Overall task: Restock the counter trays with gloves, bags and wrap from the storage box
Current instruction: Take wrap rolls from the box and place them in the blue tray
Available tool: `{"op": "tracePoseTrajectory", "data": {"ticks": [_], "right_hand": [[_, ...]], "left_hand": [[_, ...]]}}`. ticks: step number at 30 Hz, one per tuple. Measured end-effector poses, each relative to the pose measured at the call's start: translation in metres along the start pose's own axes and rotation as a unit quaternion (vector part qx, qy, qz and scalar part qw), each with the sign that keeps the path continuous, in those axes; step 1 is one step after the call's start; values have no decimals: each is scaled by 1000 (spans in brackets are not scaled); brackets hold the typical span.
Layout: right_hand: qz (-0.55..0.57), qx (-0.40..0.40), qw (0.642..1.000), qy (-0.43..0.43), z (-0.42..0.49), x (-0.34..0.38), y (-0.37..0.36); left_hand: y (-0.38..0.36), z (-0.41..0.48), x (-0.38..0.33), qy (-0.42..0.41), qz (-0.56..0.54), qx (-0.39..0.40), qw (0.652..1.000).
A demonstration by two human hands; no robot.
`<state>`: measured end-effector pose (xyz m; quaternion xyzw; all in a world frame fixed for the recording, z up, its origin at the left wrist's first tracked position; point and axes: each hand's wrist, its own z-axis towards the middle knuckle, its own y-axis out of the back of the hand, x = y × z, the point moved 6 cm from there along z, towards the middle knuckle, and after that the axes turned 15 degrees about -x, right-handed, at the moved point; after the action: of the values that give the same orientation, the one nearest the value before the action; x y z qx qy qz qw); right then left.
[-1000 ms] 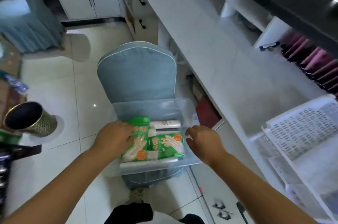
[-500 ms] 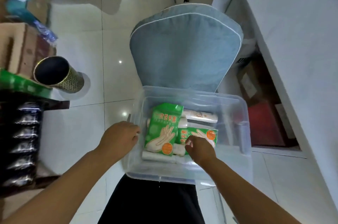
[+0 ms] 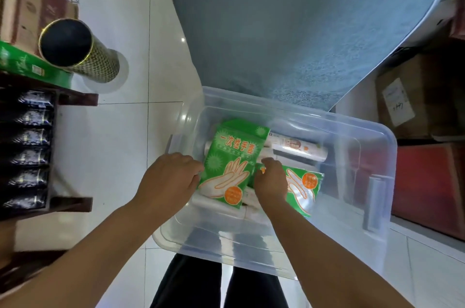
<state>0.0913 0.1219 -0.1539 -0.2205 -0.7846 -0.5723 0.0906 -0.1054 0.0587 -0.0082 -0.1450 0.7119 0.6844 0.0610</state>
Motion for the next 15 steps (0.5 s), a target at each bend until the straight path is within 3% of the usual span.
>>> {"op": "tracePoseTrajectory", "data": {"ticks": [3, 7, 9, 13, 15], "right_hand": [[35, -60, 997, -36, 24, -16, 7], [146, 49, 978, -139, 42, -24, -18], [207, 66, 958, -186, 46, -26, -26], [238, 125, 945, -185, 49, -33, -37], [195, 167, 956, -141, 48, -36, -41]], "left_hand": [[-12, 4, -7, -1, -16, -2, 1000], [-29, 7, -16, 4, -35, 1, 999], [-37, 8, -20, 4, -35, 10, 999], [-46, 8, -30, -8, -13, 14, 1000], [-49, 7, -35, -10, -7, 16, 1000]]}}
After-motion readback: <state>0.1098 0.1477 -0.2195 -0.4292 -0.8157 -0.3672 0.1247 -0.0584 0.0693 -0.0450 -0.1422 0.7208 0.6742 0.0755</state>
